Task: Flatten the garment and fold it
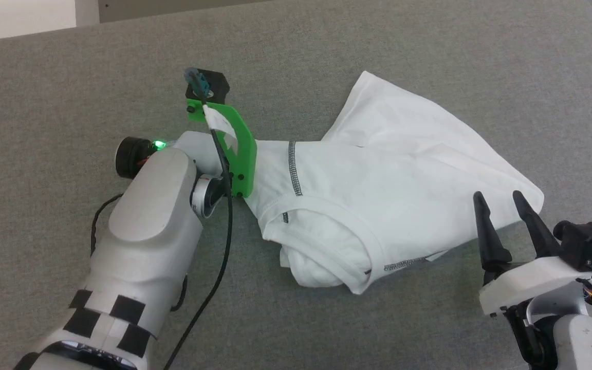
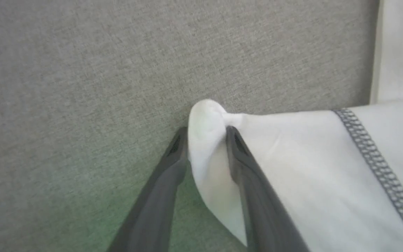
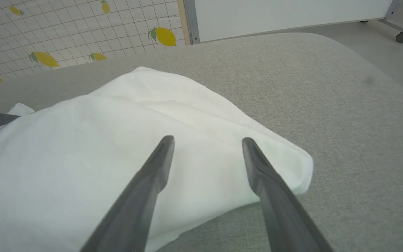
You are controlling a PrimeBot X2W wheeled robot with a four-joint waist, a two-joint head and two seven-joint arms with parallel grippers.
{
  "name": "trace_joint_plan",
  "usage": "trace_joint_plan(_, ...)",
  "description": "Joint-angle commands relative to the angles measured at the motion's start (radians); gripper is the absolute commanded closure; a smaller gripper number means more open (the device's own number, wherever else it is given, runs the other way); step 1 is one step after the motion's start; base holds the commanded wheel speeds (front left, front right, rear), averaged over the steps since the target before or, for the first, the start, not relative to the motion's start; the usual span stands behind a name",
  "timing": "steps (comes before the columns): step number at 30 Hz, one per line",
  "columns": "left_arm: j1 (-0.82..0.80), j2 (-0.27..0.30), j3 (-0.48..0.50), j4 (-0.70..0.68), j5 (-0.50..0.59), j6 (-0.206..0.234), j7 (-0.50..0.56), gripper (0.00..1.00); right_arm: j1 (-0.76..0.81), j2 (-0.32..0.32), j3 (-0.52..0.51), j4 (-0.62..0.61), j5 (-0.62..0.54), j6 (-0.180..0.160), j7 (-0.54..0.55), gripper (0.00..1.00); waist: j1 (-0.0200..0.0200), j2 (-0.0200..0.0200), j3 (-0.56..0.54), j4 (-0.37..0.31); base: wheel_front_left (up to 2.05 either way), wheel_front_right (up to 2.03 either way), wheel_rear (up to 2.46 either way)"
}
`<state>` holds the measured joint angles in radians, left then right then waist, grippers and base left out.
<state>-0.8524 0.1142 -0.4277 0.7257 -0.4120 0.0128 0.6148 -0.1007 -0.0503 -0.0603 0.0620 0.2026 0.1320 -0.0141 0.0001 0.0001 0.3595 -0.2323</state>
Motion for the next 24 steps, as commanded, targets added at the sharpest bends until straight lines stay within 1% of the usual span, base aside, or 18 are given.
trace_joint_plan(1, 0.063, 0.008, -0.018, 0.016, -0.001, -0.009, 0.001, 1.0, -0.013, 0.0, -0.004, 0.005, 0.001, -0.001, -0.007, 0.0, -0.0001, -0.0001, -0.009, 0.016, 0.0, 0.0, 0.0)
trace_joint_plan(2, 0.064, 0.013, -0.011, -0.005, 0.001, -0.003, -0.036, 1.0, -0.013, 0.0, -0.006, 0.006, 0.001, -0.001, -0.006, 0.0, -0.0001, -0.0001, -0.013, 0.021, 0.0, 0.0, 0.0)
trace_joint_plan(3, 0.064, 0.021, 0.002, -0.038, 0.01, 0.012, -0.108, 1.0, -0.012, 0.0, -0.009, 0.008, -0.001, -0.001, -0.005, 0.0, -0.0001, -0.0001, -0.022, 0.031, 0.0, 0.0, 0.0)
trace_joint_plan(4, 0.068, 0.028, 0.032, -0.097, 0.024, 0.046, -0.263, 1.0, -0.012, 0.0, -0.015, 0.008, -0.006, -0.001, -0.002, 0.0, -0.0001, -0.0001, -0.04, 0.05, 0.0, 0.0, 0.0)
trace_joint_plan(6, 0.08, 0.029, 0.062, -0.147, 0.029, 0.071, -0.406, 1.0, -0.011, 0.0, -0.023, 0.006, -0.014, -0.001, 0.004, 0.0, -0.0001, -0.0001, -0.062, 0.074, 0.0, 0.0, 0.0)
trace_joint_plan(8, 0.095, 0.032, 0.09, -0.192, 0.029, 0.087, -0.52, 1.0, -0.006, 0.0, -0.032, 0.001, -0.019, -0.001, 0.012, 0.0, -0.0001, -0.0001, -0.088, 0.101, 0.0, 0.0, 0.0)
trace_joint_plan(11, 0.121, 0.042, 0.121, -0.256, 0.024, 0.099, -0.627, 1.0, 0.006, 0.0, -0.046, -0.012, -0.031, -0.001, 0.026, 0.0, -0.0001, -0.0001, -0.127, 0.145, 0.0, 0.0, 0.0)
trace_joint_plan(14, 0.161, 0.064, 0.155, -0.344, 0.02, 0.115, -0.706, 1.0, 0.025, 0.0, -0.059, -0.029, -0.036, -0.001, 0.044, 0.0, -0.0001, -0.0001, -0.167, 0.192, 0.0, 0.0, 0.0)
trace_joint_plan(16, 0.203, 0.082, 0.18, -0.402, 0.012, 0.135, -0.72, 1.0, 0.036, 0.0, -0.061, -0.037, -0.036, -0.001, 0.056, 0.0, -0.0001, -0.0001, -0.189, 0.217, 0.0, 0.0, 0.0)
trace_joint_plan(19, 0.293, 0.118, 0.217, -0.484, -0.001, 0.169, -0.705, 1.0, 0.053, 0.0, -0.06, -0.049, -0.029, -0.001, 0.07, 0.0, -0.0001, -0.0001, -0.212, 0.248, 0.0, 0.0, 0.0)
trace_joint_plan(24, 0.517, 0.178, 0.289, -0.603, -0.029, 0.242, -0.652, 1.0, 0.076, 0.0, -0.058, -0.066, -0.018, -0.001, 0.089, 0.0, -0.0001, -0.0001, -0.225, 0.287, 0.0, 0.0, 0.0)
